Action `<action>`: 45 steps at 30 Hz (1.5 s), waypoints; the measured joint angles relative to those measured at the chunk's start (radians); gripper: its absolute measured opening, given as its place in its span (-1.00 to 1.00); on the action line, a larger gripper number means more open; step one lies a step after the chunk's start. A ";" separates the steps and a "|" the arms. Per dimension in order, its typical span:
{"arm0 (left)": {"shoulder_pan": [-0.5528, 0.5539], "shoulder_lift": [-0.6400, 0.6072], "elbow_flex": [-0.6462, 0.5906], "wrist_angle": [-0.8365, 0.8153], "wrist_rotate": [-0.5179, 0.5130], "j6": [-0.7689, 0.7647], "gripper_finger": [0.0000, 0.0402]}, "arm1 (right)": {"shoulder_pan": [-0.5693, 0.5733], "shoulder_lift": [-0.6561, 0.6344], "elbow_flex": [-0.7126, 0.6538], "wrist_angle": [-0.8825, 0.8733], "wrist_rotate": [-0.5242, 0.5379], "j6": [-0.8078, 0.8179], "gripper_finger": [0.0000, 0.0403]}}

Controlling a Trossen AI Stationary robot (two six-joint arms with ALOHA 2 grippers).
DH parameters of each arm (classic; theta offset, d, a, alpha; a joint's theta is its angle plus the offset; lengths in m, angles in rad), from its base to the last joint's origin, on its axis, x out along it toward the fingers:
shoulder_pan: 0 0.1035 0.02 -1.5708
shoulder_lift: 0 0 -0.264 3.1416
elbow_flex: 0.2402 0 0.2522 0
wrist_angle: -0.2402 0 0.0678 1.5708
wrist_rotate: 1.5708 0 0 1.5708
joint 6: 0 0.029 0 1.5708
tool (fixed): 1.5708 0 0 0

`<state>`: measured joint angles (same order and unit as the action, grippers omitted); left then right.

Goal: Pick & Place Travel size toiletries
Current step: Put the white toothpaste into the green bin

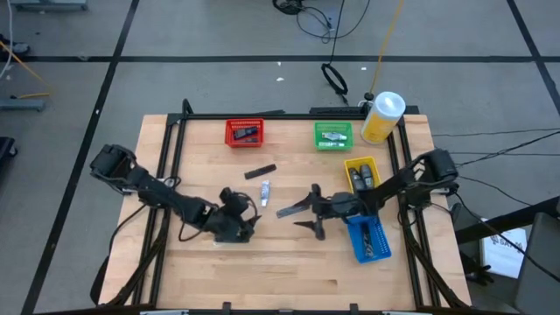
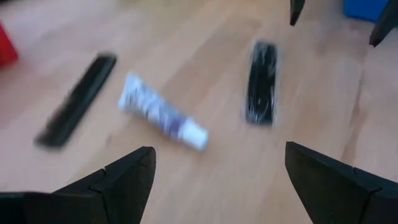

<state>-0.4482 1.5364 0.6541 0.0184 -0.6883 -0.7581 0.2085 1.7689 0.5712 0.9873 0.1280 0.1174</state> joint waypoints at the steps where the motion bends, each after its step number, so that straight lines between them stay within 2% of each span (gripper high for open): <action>1: -0.015 0.002 -0.007 -0.014 -0.004 -0.039 0.75 | 0.000 0.016 0.011 -0.004 0.000 0.002 0.38; 4: -0.062 0.017 -0.032 -0.025 -0.081 -0.155 0.75 | -0.001 0.063 0.047 -0.004 0.000 0.002 0.38; 7: -0.103 0.042 -0.057 0.012 -0.248 -0.277 0.75 | -0.001 0.088 0.074 -0.006 -0.002 0.002 0.38; 9: -0.111 0.082 -0.071 0.059 -0.323 -0.321 0.75 | 0.000 0.097 0.087 -0.004 -0.002 0.002 0.38; 12: -0.078 0.169 -0.072 0.176 -0.349 -0.320 0.75 | -0.001 0.097 0.087 -0.005 -0.001 0.002 0.38; 14: -0.034 0.227 -0.072 0.283 -0.306 -0.262 0.75 | -0.001 0.097 0.088 -0.004 0.000 0.002 0.38; 18: 0.065 0.313 -0.063 0.435 -0.148 -0.173 0.75 | -0.001 0.094 0.088 0.002 0.000 0.002 0.38; 25: 0.193 0.355 0.003 0.463 0.020 -0.060 0.71 | 0.004 0.094 0.087 -0.010 0.001 0.002 0.38; 28: 0.225 0.359 0.021 0.459 0.069 0.003 0.55 | 0.012 0.094 0.087 -0.028 0.001 0.002 0.38; 34: 0.278 0.360 0.038 0.456 0.168 0.098 0.10 | 0.030 0.073 0.086 -0.084 0.001 0.002 0.38; 38: 0.300 0.360 0.038 0.459 0.207 0.152 -0.17 | 0.036 -0.016 0.083 -0.239 0.010 0.028 0.38; 42: 0.310 0.359 0.038 0.466 0.228 0.206 -0.39 | 0.036 -0.121 0.069 -0.413 0.094 0.087 0.38; 45: 0.311 0.359 0.038 0.483 0.235 0.247 -0.51 | 0.036 -0.166 0.046 -0.466 0.163 0.084 0.38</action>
<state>-0.1375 1.8958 0.6918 0.5017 -0.4532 -0.5111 0.2443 1.6032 0.6171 0.5210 0.2906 0.2012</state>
